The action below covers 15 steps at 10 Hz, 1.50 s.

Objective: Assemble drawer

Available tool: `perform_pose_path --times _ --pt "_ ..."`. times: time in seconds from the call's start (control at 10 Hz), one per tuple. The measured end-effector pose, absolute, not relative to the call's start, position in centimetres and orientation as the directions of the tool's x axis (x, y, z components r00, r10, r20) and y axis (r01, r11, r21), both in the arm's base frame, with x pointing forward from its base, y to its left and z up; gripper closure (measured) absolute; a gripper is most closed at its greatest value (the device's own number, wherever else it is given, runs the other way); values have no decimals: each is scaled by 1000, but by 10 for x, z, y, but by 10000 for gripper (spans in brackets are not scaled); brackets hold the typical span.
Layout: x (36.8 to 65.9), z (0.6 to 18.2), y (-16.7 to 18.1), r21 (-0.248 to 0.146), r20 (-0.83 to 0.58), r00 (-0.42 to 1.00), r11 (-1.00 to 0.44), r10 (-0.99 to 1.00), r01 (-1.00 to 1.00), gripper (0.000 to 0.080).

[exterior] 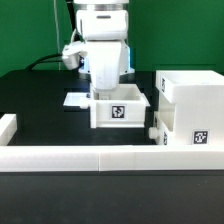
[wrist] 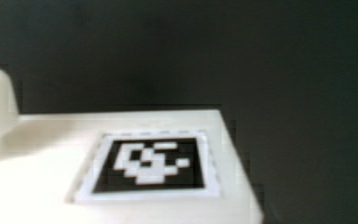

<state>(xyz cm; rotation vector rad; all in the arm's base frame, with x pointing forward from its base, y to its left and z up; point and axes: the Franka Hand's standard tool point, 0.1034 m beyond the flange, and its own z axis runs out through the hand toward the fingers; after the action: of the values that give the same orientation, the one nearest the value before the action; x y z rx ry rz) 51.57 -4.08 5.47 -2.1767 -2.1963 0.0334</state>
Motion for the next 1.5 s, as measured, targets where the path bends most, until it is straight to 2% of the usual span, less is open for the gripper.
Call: perform_pose_path --times 0.2,0.3,0.4,0.7,1.3,1.5 --pt "515 54 -42 -51 20 -6 7 1000 999 757" --pt "517 53 -42 -22 20 -6 6 1000 1000 757" --pt "518 53 -42 -31 20 -8 8 1000 999 757" --pt "539 58 -28 -4 20 -31 31 999 1000 757" --pt "540 57 -26 -5 21 -24 24 999 1000 757" --pt "547 60 -19 5 22 -22 22 1000 1000 757"
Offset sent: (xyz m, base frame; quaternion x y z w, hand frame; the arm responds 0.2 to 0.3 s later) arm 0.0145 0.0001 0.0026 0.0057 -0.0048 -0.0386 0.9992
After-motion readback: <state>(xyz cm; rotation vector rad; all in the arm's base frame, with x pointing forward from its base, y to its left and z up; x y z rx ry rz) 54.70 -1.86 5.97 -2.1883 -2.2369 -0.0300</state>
